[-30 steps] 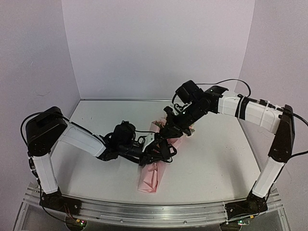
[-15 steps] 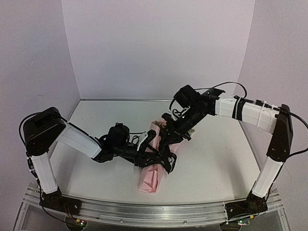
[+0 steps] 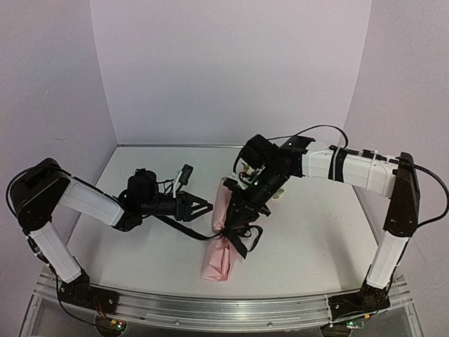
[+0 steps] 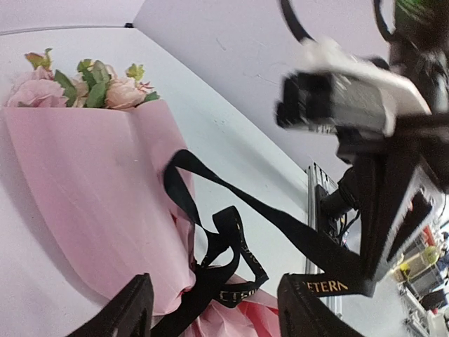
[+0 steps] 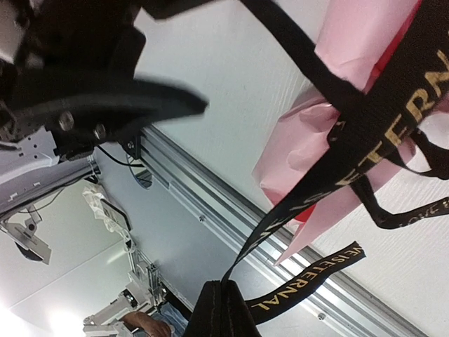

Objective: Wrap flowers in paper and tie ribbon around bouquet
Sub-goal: Cross the half-tied ribbon over the folded bouquet.

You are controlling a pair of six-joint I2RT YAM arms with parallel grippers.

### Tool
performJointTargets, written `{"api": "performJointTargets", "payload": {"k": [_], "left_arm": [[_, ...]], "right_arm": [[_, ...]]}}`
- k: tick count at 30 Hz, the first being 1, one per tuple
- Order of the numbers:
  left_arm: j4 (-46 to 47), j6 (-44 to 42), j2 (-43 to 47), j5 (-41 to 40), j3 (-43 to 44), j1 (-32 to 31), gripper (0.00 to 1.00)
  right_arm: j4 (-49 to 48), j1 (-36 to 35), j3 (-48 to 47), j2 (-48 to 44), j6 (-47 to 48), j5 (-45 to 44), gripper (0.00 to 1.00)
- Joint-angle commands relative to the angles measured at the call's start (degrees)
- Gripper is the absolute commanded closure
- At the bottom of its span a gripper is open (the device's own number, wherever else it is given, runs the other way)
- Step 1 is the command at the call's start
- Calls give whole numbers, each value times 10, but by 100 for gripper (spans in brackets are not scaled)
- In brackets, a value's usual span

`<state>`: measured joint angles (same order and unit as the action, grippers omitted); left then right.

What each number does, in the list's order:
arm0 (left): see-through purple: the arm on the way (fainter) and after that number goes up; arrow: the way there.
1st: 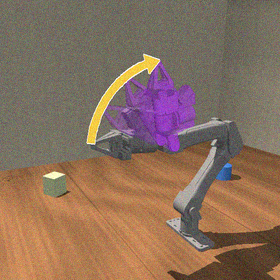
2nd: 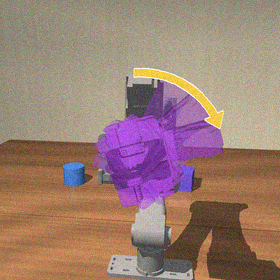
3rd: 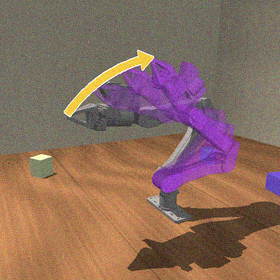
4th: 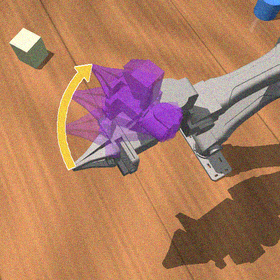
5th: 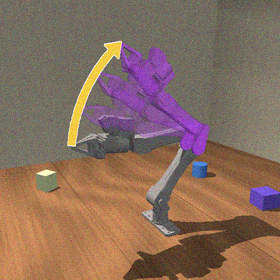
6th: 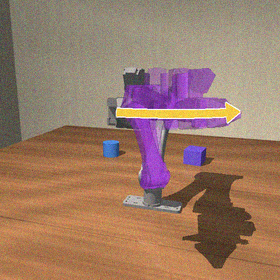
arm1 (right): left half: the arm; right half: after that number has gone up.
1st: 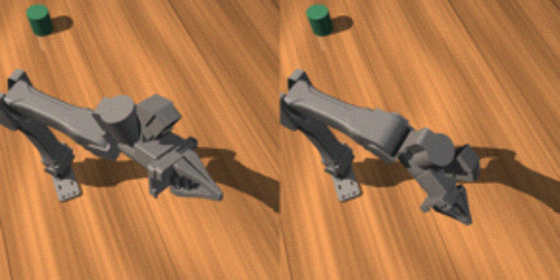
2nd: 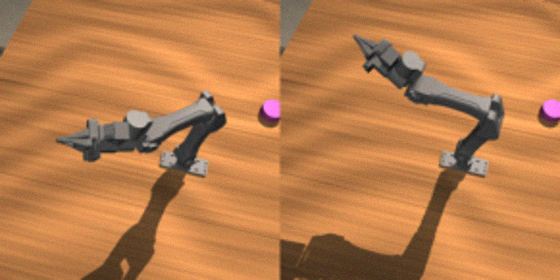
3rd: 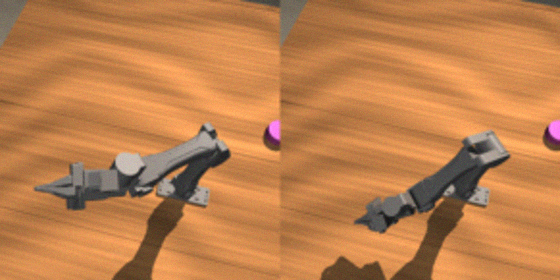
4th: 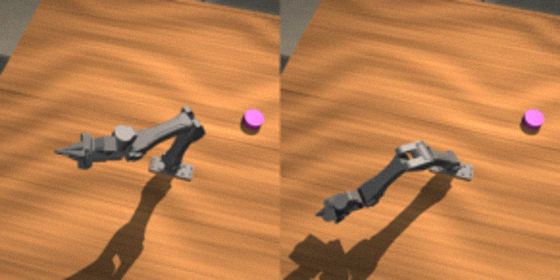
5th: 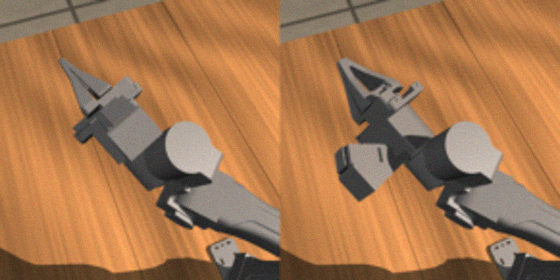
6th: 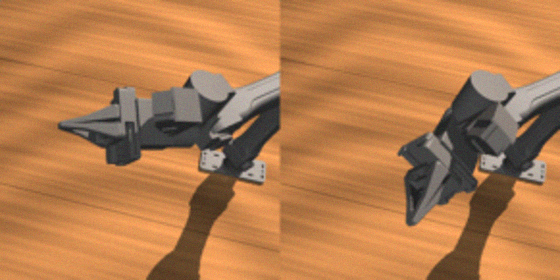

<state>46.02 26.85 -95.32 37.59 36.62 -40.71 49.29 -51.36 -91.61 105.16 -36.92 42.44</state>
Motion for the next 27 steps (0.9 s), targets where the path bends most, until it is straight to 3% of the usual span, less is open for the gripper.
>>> {"api": "performJointTargets", "payload": {"k": [1,7,15,22,27], "left_arm": [[-39,88,17,-11,26,6,32],[-121,82,-3,12,63,10,30],[-282,-13,-46,52,153,-11,30],[-297,38,-101,38,203,-45,32],[-307,49,-111,25,219,-54,32]], "right_arm": [[37,-49,-23,2,37,-37,100],[102,-93,-26,17,72,-116,100],[115,-123,0,12,96,-232,100],[22,-144,72,-31,87,-284,100],[8,-144,94,-44,93,-288,100]]}}
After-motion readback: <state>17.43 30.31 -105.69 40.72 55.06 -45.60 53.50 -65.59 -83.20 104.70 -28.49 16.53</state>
